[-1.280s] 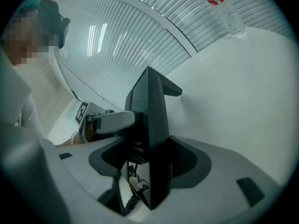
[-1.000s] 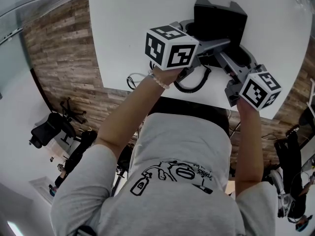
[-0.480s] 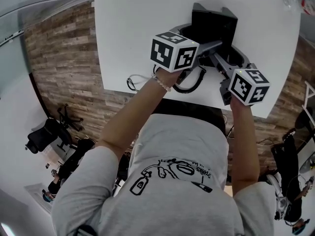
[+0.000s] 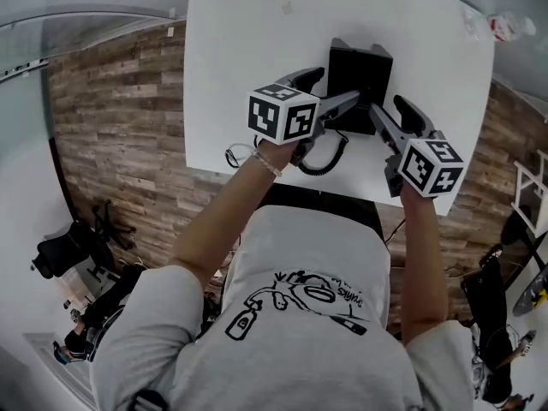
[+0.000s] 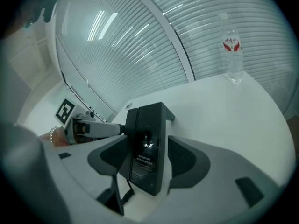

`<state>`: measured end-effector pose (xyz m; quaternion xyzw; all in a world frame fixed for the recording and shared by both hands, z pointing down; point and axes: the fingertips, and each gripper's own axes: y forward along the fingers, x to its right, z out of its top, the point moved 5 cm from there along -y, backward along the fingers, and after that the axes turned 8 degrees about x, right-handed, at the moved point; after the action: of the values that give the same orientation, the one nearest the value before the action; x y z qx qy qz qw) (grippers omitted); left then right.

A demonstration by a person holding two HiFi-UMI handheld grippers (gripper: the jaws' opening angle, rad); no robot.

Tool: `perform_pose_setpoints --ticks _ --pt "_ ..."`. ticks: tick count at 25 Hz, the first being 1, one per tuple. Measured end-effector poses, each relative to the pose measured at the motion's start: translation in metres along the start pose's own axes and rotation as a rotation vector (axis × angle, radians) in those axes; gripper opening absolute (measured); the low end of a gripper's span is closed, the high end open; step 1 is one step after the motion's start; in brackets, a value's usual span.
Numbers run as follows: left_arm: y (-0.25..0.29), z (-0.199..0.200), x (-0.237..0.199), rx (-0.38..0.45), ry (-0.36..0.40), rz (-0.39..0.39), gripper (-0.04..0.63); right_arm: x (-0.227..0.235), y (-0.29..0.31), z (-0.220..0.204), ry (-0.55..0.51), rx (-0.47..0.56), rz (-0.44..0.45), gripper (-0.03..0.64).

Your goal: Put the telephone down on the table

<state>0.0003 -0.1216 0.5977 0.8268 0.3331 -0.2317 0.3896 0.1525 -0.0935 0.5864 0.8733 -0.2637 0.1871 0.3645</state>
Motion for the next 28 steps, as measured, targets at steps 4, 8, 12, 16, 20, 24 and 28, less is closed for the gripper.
perform_pose_setpoints --ticks 4,8,12,16,20,24,28 --pt "-0.021 0.013 0.013 0.031 0.021 -0.002 0.365 -0.013 -0.012 0.020 -0.046 0.027 0.014 0.255" --pt "-0.040 0.019 0.028 0.052 0.045 -0.011 0.365 -0.026 -0.023 0.036 -0.068 0.054 0.043 0.255" --pt "-0.060 0.028 0.041 0.085 0.047 -0.014 0.364 -0.039 -0.037 0.053 -0.107 0.089 0.051 0.240" --pt "-0.079 0.038 0.056 0.117 0.070 -0.020 0.341 -0.052 -0.055 0.066 -0.151 0.115 0.051 0.203" --pt "-0.097 0.060 0.067 0.184 0.100 -0.025 0.239 -0.065 -0.066 0.084 -0.199 0.155 0.054 0.172" --pt "-0.121 0.074 0.083 0.246 0.119 -0.032 0.139 -0.084 -0.085 0.102 -0.243 0.224 0.040 0.138" --pt "-0.138 0.085 0.097 0.309 0.176 -0.019 0.093 -0.102 -0.102 0.120 -0.321 0.281 0.016 0.126"
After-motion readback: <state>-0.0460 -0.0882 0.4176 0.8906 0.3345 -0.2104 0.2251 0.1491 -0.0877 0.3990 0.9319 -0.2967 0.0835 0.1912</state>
